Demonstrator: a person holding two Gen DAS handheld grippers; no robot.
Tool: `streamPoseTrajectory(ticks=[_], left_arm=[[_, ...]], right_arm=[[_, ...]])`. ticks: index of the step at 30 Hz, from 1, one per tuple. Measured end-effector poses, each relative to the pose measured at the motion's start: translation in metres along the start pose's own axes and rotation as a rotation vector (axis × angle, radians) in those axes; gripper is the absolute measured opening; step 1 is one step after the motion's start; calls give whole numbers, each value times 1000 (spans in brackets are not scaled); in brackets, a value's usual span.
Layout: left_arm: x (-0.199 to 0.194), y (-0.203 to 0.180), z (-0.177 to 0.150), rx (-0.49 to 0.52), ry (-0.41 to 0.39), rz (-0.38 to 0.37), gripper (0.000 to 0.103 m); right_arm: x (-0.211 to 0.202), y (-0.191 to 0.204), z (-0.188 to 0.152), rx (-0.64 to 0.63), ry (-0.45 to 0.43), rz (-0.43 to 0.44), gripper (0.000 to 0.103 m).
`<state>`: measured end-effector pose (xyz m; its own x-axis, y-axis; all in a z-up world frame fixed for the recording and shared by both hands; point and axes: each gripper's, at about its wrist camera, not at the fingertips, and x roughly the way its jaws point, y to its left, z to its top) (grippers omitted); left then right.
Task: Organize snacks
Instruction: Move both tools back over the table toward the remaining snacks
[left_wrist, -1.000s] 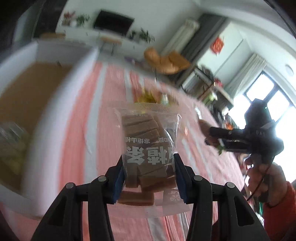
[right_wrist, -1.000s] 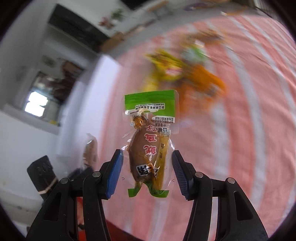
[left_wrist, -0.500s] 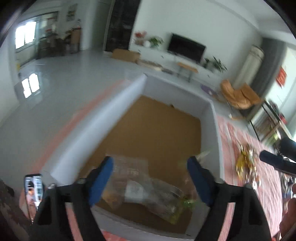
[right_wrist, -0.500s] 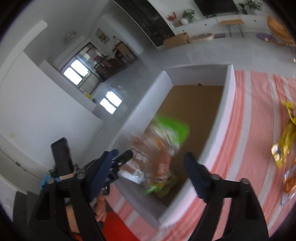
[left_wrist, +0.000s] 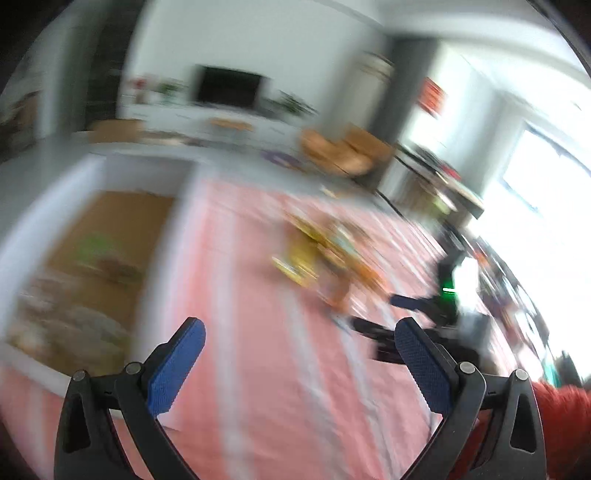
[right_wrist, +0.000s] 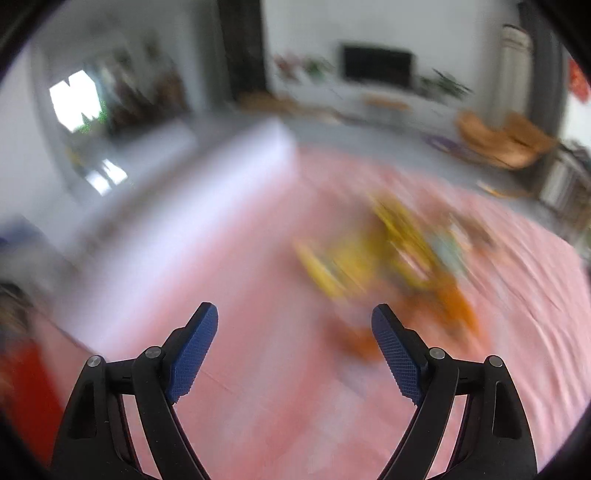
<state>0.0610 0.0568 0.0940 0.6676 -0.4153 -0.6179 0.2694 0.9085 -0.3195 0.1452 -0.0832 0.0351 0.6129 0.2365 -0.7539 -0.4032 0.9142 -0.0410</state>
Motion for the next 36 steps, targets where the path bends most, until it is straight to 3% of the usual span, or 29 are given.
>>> streamPoseTrajectory(ticks=[2, 5, 7, 10, 15, 20, 36], left_arm=[[38, -30, -24, 38, 79, -43, 102], [90, -46, -50, 48, 186, -17, 102], [118, -44, -60, 55, 224, 63, 102], [135, -37, -65, 71, 213, 179, 102], [159, -10, -58, 121, 208, 291, 102], [175, -1, -64, 141, 209, 352, 103], [179, 5, -62, 119, 212, 335, 103]], right_arm=[[13, -34, -51, 16, 60, -99, 87], [10, -73, -106, 100, 94, -169, 87], [6, -90, -118, 145, 83, -184, 87], [-5, -103, -135, 208, 45, -167, 88], [4, -104, -131, 217, 50, -161, 91], [9, -109, -133, 221, 50, -160, 92], [7, -109, -134, 224, 50, -160, 93]])
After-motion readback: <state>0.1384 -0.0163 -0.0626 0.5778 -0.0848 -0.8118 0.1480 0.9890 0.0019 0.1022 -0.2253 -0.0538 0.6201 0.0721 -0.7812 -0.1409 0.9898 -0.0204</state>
